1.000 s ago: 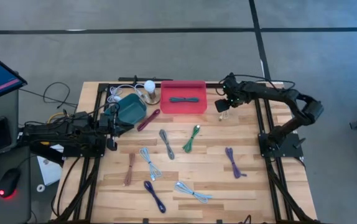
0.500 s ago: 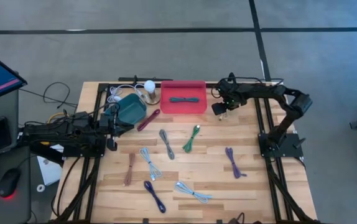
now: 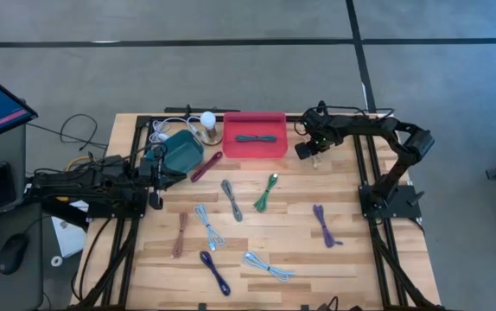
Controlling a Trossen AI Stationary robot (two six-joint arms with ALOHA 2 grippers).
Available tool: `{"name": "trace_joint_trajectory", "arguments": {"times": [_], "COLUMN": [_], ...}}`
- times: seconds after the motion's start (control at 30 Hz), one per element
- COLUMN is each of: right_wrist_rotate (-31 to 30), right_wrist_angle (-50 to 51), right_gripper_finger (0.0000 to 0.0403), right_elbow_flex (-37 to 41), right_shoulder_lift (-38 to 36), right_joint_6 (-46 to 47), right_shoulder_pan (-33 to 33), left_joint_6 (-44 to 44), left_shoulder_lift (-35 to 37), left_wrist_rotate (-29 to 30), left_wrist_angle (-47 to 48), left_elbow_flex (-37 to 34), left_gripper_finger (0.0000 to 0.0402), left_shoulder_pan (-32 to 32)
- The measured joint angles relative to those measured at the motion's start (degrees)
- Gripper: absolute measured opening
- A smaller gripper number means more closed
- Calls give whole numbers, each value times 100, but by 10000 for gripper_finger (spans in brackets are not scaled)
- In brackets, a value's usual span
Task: Pick & Place USB Port
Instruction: Put the white USB cable into the blue bin
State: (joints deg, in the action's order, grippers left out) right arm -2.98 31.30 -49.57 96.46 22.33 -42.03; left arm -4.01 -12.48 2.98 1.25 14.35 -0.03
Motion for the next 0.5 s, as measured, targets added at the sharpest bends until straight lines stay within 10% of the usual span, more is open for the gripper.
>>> {"name": "trace_joint_trajectory", "arguments": {"times": [0.5], "right_wrist_rotate": [281], "right_wrist_angle": [529], "right_gripper_finger": [2], "right_elbow_flex": [19], "right_shoulder_lift": [-1272], "right_joint_6": [-937], "right_shoulder_pan": [-3], "left_joint_6": [44], "left_shoulder_lift": [0], "left_wrist_rotate": [0], "left_wrist_angle": [2], "left_elbow_flex": [0], "left_gripper_finger": [26], "left_shoulder_pan": [0]}}
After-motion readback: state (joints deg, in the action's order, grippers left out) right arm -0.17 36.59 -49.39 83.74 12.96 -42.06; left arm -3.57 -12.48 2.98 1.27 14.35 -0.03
